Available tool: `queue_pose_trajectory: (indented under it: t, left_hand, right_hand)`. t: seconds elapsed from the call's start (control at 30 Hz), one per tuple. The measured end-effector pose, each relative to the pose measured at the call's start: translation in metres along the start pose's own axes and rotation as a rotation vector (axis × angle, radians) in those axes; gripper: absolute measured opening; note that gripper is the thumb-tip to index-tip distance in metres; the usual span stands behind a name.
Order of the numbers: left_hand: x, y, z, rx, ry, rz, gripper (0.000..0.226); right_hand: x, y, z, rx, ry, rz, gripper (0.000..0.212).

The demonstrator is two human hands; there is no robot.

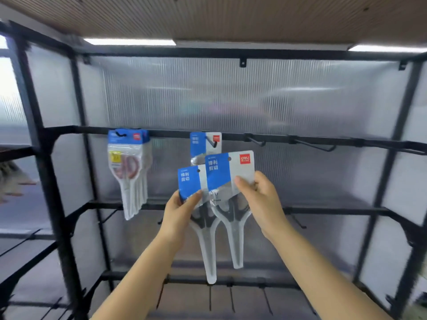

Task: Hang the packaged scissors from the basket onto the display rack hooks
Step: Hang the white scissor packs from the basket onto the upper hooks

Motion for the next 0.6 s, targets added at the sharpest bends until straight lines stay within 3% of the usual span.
queue_pose_trajectory:
  t: [0.33,0.6]
  left_hand:
    - [0.028,0.011,-0.044,-0.046,0.035,0.041,0.018]
    - [0.038,0.012,-0.045,-0.051,0.007,0.056,0.02]
  right_hand:
    - [0.025,-0.014,0.027,0.193,0.135,-0.063,0.01]
    - [0.038,-0.016,0.026,0.151,0.238,-0.075,0.015]
Point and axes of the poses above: each hand's wrist, its own x-axis towards the middle knuckle, its own z-axis out of the palm, y = z × x, the point moved 10 cm from there along x, towards the middle knuckle, and after that the axes turned 6 degrees about x, right-handed, at the moved point
